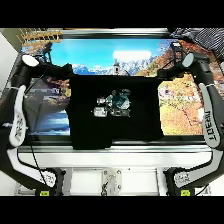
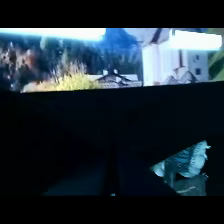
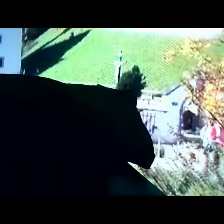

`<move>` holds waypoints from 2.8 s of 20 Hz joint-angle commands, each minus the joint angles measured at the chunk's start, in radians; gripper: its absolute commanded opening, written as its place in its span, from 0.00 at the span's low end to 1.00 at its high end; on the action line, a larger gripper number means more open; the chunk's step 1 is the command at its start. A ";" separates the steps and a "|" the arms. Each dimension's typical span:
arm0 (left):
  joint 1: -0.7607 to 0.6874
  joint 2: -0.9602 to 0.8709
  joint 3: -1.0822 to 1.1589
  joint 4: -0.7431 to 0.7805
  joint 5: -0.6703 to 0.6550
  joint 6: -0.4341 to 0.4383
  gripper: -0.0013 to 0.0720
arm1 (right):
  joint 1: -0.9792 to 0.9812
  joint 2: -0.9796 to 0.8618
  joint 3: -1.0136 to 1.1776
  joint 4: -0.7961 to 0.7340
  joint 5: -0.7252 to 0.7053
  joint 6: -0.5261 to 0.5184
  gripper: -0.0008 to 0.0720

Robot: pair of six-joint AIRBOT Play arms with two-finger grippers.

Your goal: Fold the clothes and pants, and hang the long-sleeved shirts on hangers.

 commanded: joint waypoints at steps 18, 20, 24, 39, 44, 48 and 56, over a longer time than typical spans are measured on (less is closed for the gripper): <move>0.018 0.098 -0.468 0.185 0.077 0.032 0.03 | 0.107 0.128 -0.482 0.011 -0.131 0.099 0.03; 0.018 0.114 -0.492 0.185 0.082 0.032 0.03 | 0.121 0.130 -0.482 0.019 -0.117 0.099 0.05; 0.037 0.194 -0.481 0.185 0.069 0.028 0.72 | 0.109 0.193 -0.481 0.059 -0.069 0.086 0.64; 0.167 0.786 -1.094 0.177 -0.024 -0.033 0.72 | -0.177 0.770 -1.266 0.327 -0.039 0.212 0.85; 0.167 0.838 -1.131 0.176 -0.027 -0.040 0.72 | -0.177 0.770 -1.349 0.436 -0.206 0.153 0.82; 0.167 0.837 -1.131 0.177 -0.034 -0.041 0.72 | -0.177 0.770 -1.349 0.436 -0.269 0.152 0.44; 0.167 0.837 -1.265 0.176 -0.075 -0.082 0.72 | -0.177 0.771 -1.349 0.439 -0.271 0.101 0.03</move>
